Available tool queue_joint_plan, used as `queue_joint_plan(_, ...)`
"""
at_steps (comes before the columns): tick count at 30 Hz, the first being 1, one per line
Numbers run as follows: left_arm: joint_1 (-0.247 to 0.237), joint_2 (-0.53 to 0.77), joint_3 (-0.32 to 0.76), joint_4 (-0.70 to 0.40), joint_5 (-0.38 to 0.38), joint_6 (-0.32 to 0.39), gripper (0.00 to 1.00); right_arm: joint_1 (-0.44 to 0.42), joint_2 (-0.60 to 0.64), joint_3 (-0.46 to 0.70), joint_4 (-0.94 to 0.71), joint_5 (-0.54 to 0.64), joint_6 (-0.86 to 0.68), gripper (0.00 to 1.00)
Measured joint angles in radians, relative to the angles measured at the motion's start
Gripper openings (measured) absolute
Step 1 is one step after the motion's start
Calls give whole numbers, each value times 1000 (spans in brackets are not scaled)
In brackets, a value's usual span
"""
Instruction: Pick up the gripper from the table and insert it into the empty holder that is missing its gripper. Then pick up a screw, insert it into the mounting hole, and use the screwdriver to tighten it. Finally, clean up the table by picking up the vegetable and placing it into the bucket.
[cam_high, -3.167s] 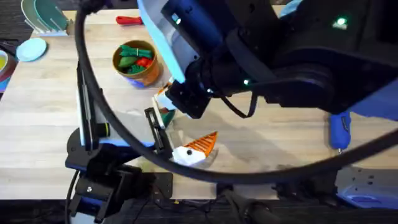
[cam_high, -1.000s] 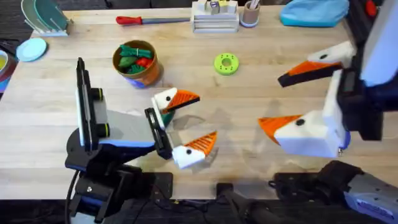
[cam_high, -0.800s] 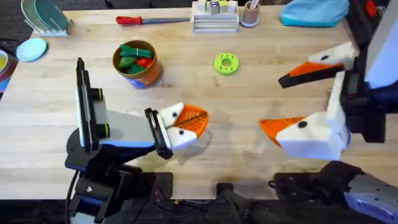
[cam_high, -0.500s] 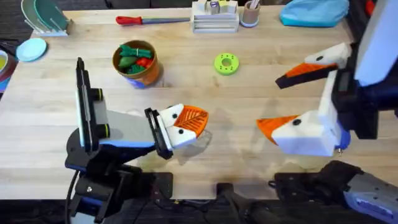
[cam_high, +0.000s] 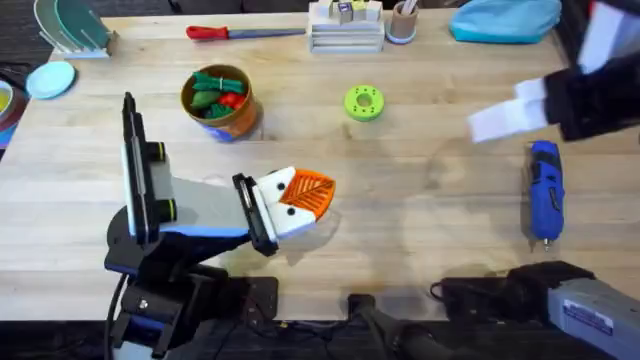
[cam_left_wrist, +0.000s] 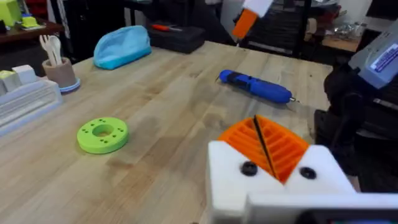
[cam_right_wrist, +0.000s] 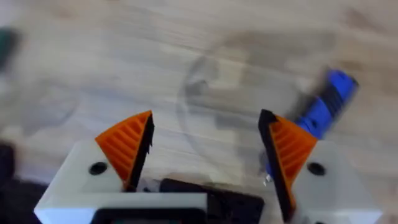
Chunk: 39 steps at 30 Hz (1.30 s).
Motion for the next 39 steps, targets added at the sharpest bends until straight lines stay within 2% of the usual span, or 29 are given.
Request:
queue_joint_plan(3,0,0,0,0,0,0,10,-173,32,-30,-9,70,26,991)
queue_joint_plan(8,0,0,0,0,0,0,10,-405,95,-50,-6,198,40,990)
queue_joint_plan(12,0,0,0,0,0,0,10,-539,168,-52,-5,234,22,992)
queue_joint_plan(15,0,0,0,0,-6,0,10,-603,236,-53,13,208,-17,994)
queue_joint_plan(20,0,0,0,0,-18,0,10,-656,343,-69,59,167,-69,992)
queue_joint_plan(34,0,0,0,-68,-30,0,10,-659,547,-229,295,144,-160,992)
queue_joint_plan(39,0,0,0,-69,-31,0,10,-659,597,-238,318,136,-165,991)
